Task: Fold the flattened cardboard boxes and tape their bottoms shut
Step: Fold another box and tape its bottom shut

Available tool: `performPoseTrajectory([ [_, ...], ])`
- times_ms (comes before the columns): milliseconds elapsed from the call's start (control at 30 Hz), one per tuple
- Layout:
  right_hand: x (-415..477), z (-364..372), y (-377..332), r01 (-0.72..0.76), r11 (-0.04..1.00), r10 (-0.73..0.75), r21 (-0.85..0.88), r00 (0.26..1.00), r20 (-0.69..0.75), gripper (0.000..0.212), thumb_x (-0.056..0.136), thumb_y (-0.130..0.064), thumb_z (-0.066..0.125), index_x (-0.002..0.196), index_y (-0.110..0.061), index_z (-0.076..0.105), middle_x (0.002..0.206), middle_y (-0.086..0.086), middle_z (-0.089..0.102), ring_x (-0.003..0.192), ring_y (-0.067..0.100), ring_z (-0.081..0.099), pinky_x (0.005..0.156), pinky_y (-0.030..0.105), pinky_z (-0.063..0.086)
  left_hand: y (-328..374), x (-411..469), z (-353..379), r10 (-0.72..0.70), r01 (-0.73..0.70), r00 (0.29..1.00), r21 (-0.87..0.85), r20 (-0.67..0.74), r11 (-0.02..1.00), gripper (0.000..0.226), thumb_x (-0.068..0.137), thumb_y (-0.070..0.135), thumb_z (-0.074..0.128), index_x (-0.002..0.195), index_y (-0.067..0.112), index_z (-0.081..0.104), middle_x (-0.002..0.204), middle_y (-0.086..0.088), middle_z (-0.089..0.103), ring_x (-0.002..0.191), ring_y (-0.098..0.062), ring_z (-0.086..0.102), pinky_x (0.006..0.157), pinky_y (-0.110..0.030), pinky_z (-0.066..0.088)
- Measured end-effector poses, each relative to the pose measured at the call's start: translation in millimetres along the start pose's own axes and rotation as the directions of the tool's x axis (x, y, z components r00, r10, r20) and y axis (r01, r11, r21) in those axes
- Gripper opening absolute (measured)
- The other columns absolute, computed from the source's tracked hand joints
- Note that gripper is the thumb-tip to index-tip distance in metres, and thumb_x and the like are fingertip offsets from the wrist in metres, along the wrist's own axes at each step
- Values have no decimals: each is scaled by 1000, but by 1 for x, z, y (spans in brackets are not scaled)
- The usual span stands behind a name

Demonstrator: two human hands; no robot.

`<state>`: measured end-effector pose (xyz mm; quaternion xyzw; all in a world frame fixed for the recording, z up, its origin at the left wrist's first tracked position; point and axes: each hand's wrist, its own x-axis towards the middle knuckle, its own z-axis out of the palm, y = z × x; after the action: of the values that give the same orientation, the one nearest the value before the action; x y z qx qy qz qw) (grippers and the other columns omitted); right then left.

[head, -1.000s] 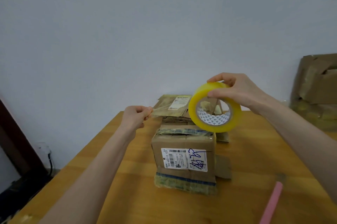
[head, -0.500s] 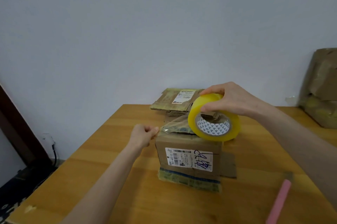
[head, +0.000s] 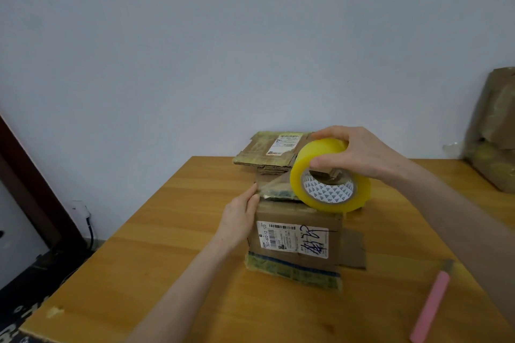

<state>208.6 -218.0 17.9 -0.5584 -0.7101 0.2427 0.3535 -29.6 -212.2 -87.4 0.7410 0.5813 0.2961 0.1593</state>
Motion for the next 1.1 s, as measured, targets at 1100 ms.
performPoseTrajectory([
  [1100, -44, -48, 66, -148, 985, 153, 92, 987, -49, 28, 68, -30, 80, 91, -23, 66, 90, 0, 67, 84, 17, 63, 69, 27, 46, 7, 26, 5, 278, -493, 852, 504, 443, 709, 92, 66, 81, 8, 141, 34, -20, 150, 2, -19, 146, -17, -5, 114, -27, -6],
])
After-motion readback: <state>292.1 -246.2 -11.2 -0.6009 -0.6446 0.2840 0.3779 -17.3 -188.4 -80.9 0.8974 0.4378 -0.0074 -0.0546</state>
